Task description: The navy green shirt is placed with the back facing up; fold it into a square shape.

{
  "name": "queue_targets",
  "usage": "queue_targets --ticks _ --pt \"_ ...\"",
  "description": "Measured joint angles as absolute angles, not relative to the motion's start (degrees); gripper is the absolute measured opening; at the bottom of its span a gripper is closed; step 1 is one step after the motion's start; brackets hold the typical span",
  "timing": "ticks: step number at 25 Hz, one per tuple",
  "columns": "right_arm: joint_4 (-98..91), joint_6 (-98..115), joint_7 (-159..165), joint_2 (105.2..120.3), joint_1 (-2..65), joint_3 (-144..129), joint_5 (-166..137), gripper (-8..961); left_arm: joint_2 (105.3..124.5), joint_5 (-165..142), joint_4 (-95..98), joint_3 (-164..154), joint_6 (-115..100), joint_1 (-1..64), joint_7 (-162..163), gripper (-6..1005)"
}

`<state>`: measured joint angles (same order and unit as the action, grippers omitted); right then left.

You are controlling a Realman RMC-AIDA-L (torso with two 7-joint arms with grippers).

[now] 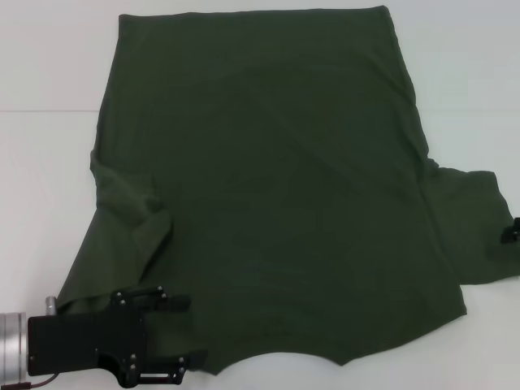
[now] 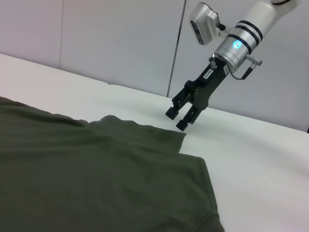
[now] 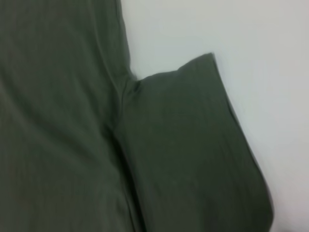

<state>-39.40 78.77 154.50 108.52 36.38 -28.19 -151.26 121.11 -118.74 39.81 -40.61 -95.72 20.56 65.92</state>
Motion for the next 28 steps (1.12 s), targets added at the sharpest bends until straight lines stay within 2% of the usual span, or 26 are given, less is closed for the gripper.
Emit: queue_targets --ticks 28 --pt "-36.33 74.54 154.09 109.16 37.12 -30.06 -150.90 884 121.11 -118.74 39.81 -40.61 -95.62 20.48 66.22 831"
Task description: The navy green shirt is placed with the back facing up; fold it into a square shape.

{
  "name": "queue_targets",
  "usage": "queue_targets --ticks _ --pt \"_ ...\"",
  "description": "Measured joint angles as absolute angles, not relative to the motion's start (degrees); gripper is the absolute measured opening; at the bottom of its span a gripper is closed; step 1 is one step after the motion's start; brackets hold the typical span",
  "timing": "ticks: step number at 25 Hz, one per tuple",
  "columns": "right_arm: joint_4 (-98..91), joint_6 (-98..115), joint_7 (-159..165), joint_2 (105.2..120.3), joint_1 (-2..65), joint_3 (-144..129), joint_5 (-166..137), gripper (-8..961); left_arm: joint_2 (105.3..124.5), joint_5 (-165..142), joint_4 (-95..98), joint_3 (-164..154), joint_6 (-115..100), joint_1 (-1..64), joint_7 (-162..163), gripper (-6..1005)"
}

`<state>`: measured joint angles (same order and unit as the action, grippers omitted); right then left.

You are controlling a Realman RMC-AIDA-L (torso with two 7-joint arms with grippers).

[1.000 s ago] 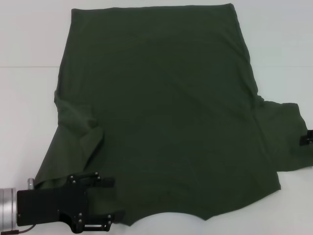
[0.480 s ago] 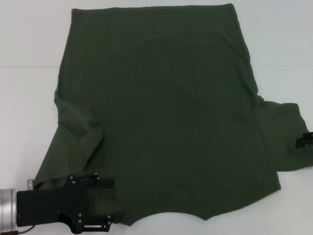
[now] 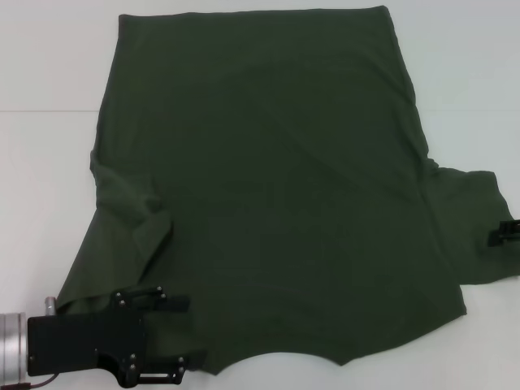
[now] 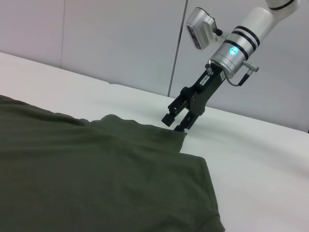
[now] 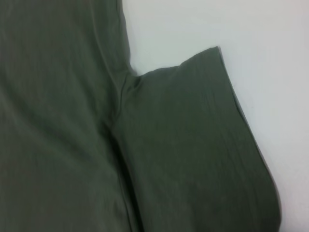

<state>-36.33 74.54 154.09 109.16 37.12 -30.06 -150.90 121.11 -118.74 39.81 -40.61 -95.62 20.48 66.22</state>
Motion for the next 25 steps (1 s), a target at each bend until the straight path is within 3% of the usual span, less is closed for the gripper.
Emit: queue_targets --ticks 25 --pt "-35.41 72.78 154.19 109.78 38.60 -31.73 -150.92 884 121.20 -118.83 39.82 -40.60 -95.54 20.32 66.27 830"
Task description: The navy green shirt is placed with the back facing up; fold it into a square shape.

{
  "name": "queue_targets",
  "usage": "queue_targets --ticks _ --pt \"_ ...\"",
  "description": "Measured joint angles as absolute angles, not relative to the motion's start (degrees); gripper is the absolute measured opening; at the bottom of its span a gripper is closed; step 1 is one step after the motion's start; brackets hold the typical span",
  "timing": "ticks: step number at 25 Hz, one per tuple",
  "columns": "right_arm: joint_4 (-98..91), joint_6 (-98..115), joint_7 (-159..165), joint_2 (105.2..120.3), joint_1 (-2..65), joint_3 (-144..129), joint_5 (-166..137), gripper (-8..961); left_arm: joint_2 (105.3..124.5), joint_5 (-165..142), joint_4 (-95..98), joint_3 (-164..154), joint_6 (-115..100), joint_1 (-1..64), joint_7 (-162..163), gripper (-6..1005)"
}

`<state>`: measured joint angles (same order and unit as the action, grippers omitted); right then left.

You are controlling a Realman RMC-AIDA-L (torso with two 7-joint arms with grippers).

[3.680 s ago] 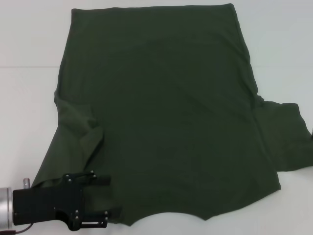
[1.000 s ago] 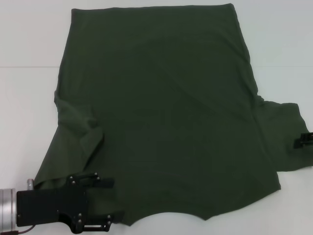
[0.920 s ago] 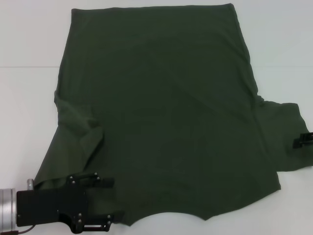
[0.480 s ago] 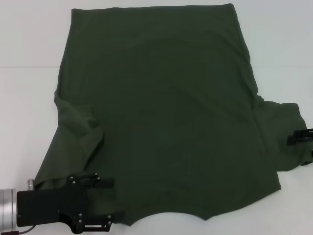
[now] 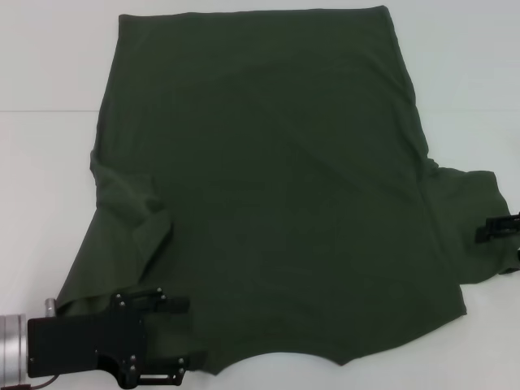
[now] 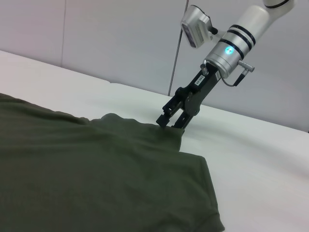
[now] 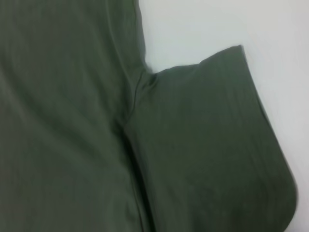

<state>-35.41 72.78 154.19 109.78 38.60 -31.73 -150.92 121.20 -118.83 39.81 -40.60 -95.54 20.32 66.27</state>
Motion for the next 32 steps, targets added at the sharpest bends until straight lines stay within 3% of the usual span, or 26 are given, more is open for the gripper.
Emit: queue_targets --ticks 7,13,16,32 --pt "-35.55 72.02 154.38 110.08 38.59 -33.37 -151.22 860 121.20 -118.83 39.81 -40.56 -95.54 20.39 66.36 830" --pt "-35.59 71.79 154.60 110.19 38.84 -34.22 -151.26 659 121.20 -118.83 39.81 -40.52 -95.54 20.53 66.40 830" --pt "-35.53 71.79 154.62 110.21 38.88 -34.22 -151.26 414 121.20 -118.83 39.82 -40.52 -95.54 20.57 66.42 830" --pt "-36.45 71.80 153.01 110.07 38.63 -34.36 -150.95 26 121.15 -118.82 39.82 -40.10 -95.54 20.71 67.07 825"
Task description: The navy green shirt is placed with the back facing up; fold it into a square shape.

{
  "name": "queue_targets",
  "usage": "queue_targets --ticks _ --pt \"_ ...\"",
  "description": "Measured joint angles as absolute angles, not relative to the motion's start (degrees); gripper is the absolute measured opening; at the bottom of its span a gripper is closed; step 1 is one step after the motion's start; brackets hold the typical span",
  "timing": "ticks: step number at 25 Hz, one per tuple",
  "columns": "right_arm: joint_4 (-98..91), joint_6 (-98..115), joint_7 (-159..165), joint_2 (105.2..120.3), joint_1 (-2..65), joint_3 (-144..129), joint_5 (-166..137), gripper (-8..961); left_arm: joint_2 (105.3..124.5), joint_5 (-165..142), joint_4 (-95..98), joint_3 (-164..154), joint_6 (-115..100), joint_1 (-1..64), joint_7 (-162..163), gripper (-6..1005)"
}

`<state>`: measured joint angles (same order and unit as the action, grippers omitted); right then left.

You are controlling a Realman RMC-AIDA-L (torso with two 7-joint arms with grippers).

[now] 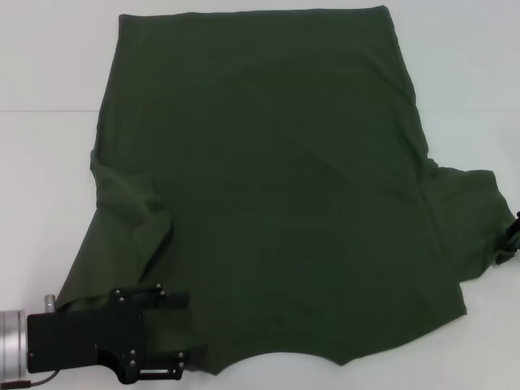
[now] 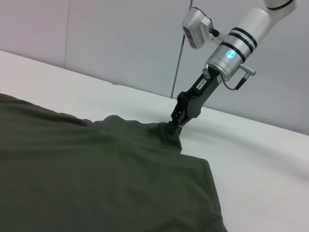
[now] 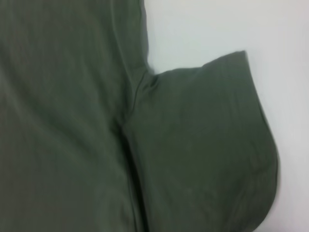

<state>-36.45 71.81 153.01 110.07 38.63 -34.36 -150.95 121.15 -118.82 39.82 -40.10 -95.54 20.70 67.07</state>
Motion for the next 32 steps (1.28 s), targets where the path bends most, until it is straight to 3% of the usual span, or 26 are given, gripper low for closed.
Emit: queue_targets --ticks 8,17,32 --pt "-39.67 72.37 152.24 109.61 36.98 -34.03 -148.70 25 121.11 -118.37 39.82 -39.99 -95.54 20.77 67.53 823" --pt "-42.04 73.58 150.93 107.67 34.93 -33.39 -142.39 26 121.02 -118.29 39.82 -39.88 -95.54 20.83 68.34 824" --pt "-45.63 74.60 149.46 108.07 37.76 -33.23 -139.59 27 120.93 -118.30 39.83 -39.91 -95.54 21.00 69.33 824"
